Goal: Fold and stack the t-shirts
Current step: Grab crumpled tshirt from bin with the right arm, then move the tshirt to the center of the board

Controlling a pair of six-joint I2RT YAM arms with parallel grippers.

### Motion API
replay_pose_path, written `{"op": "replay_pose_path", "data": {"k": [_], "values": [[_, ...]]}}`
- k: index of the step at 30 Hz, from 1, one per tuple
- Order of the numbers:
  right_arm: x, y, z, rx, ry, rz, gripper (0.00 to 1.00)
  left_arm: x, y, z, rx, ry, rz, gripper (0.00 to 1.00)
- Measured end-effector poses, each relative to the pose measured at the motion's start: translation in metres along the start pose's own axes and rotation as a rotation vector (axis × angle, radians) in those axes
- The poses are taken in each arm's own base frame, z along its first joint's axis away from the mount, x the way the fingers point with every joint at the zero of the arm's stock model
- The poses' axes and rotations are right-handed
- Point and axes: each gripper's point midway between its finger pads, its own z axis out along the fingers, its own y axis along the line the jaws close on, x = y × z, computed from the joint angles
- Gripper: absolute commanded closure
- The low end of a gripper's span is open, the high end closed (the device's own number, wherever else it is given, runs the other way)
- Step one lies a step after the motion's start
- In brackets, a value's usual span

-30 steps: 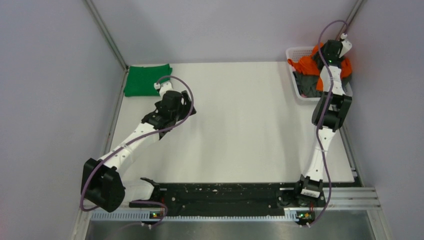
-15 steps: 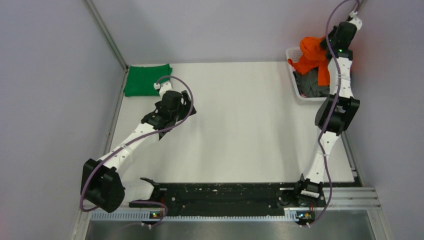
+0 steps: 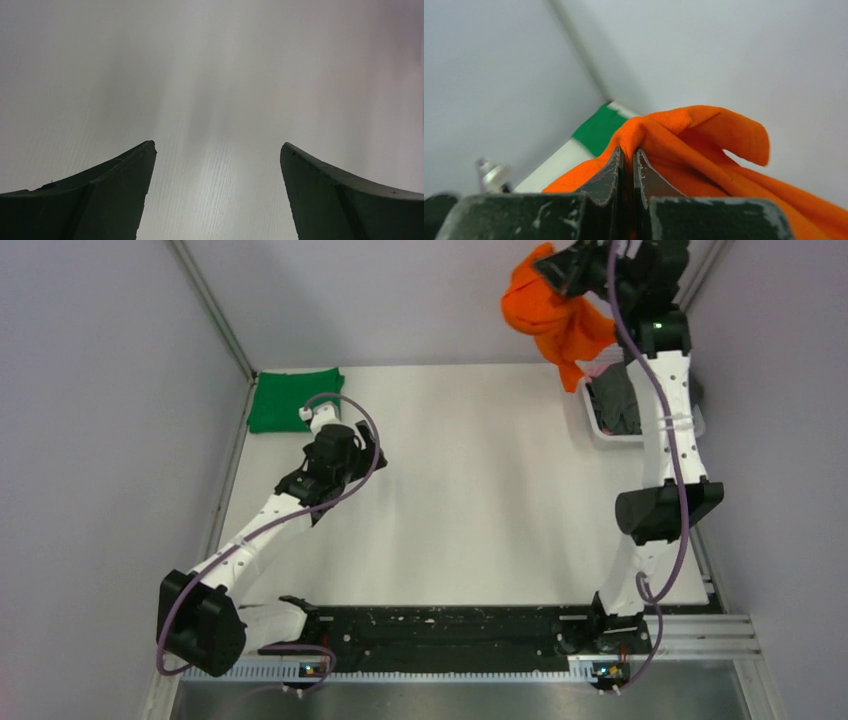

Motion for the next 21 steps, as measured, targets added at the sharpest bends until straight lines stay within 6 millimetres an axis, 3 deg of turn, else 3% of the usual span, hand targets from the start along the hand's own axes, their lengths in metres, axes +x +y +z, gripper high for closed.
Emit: {"op": "replay_pose_path", "data": {"k": [4,6,8,11,13,14,15,16,17,18,21], "values": [[0.048,0.109,0.018,-0.291,0.134,-0.021,1.00,0.001,0.014,-0.001,-0.024,-0.003,-0.017,0.01],[0.070,0.138,0.017,-0.382,0.199,-0.012,1.00,0.001,0.021,-0.005,-0.035,-0.009,-0.027,0.01],[0.090,0.146,0.014,-0.424,0.254,0.002,1.00,-0.002,0.027,-0.011,-0.042,-0.021,-0.039,0.01],[0.118,0.128,0.006,-0.362,0.319,0.021,0.98,-0.007,0.036,-0.020,-0.050,-0.051,-0.061,0.01],[0.142,0.107,-0.003,-0.259,0.355,0.031,0.90,-0.009,0.042,-0.025,-0.062,-0.064,-0.075,0.01],[0.158,0.095,-0.012,-0.198,0.379,0.042,0.80,-0.009,0.044,-0.026,-0.067,-0.064,-0.078,0.01],[0.175,0.082,-0.022,-0.135,0.400,0.054,0.56,-0.008,0.046,-0.026,-0.075,-0.061,-0.079,0.01],[0.198,0.063,-0.036,-0.056,0.428,0.073,0.42,-0.007,0.049,-0.026,-0.082,-0.057,-0.081,0.01],[0.226,0.037,-0.054,0.042,0.465,0.107,0.34,-0.005,0.051,-0.026,-0.090,-0.049,-0.080,0.01],[0.236,0.027,-0.060,0.085,0.482,0.131,0.30,-0.003,0.053,-0.026,-0.098,-0.040,-0.078,0.01],[0.299,-0.041,-0.102,0.357,0.572,0.192,0.24,0.008,0.060,-0.021,-0.128,0.003,-0.068,0.01]]}}
